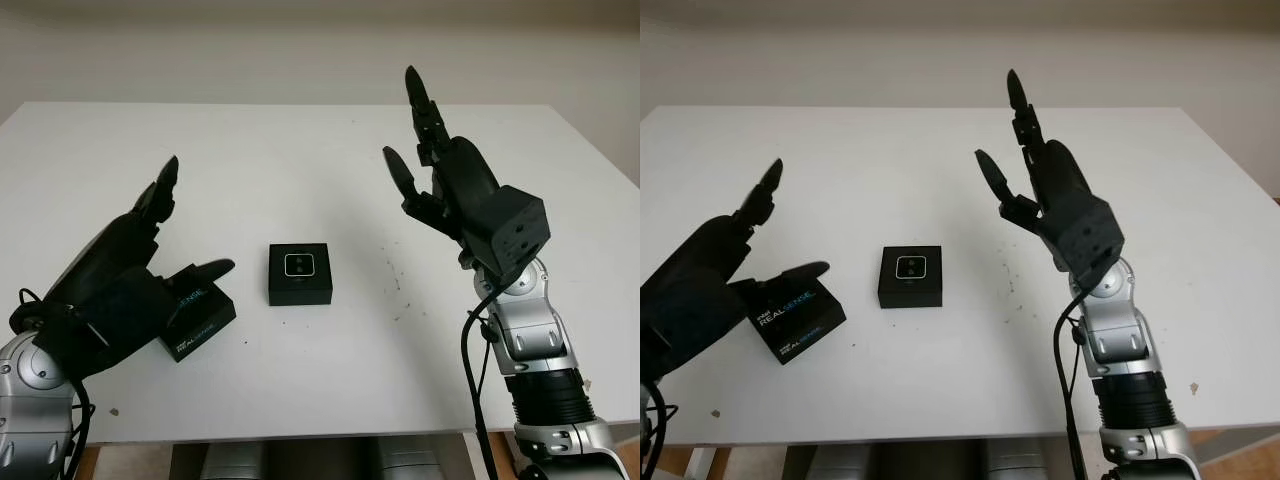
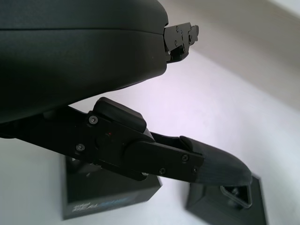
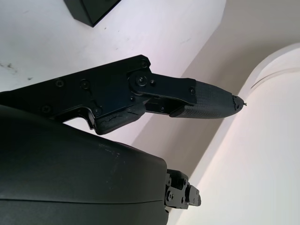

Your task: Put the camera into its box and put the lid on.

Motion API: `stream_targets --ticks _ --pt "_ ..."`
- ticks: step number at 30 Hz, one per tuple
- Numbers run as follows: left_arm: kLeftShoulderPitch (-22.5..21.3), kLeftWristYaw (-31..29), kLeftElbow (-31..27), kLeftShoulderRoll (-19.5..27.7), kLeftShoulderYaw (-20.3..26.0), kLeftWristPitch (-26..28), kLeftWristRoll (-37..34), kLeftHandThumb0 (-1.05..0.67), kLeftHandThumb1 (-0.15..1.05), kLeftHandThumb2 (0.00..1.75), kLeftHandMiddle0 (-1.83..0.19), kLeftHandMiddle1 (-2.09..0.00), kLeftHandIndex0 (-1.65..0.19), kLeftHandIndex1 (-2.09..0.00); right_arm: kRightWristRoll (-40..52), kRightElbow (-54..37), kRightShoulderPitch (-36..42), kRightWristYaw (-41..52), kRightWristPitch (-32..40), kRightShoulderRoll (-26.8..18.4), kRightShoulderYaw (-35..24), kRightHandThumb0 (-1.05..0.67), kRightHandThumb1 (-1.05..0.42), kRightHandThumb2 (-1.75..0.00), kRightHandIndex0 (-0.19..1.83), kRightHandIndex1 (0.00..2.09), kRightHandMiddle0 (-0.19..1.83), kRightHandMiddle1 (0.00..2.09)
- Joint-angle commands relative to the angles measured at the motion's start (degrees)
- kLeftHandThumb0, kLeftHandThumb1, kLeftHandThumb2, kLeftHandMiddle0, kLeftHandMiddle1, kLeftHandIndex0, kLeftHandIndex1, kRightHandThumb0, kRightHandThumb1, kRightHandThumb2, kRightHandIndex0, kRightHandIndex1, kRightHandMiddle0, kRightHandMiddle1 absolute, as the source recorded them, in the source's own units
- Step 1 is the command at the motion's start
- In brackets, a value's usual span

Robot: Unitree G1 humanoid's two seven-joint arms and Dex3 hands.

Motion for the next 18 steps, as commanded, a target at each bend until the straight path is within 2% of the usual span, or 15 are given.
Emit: stream_targets --ticks 1,4,8,18 --pt "-1.0 -1.5 -1.9 2.0 -1.4 1.0 1.6 -1.03 1.05 0.18 0.19 0.00 0.19 0.00 0.9 -1.6 -0.1 -0.3 0.5 -0.1 -1.2 -0.78 -1.05 -0.59 -0.19 0.00 -0.19 0.00" --pt "-0.3 -2.6 -1.8 3.1 -3.3 1.4 4.3 -1.01 1.04 0.11 0.19 0.00 0.19 0.00 1.1 -0.6 -0.6 -0.5 -0.3 -0.6 -2.1 -0.80 -1.05 -0.57 -0.19 0.00 -0.19 0.00" --pt "0.1 -2.9 -0.6 4.3 -6.1 1.5 9.2 -1.04 1.05 0.13 0.19 0.00 0.19 0.00 0.5 -0.3 -0.7 -0.5 0.2 -1.2 -2.3 -0.81 -1.05 -0.57 -0.19 0.00 -0.17 0.02" --pt "-3.0 -2.9 7.8 5.0 -12.4 0.4 21.8 -1.03 1.05 0.11 0.19 0.00 0.19 0.00 -0.6 0.4 -0.4 -1.2 -1.4 -1.1 -1.9 -0.80 -1.05 -0.56 -0.15 0.04 -0.13 0.05"
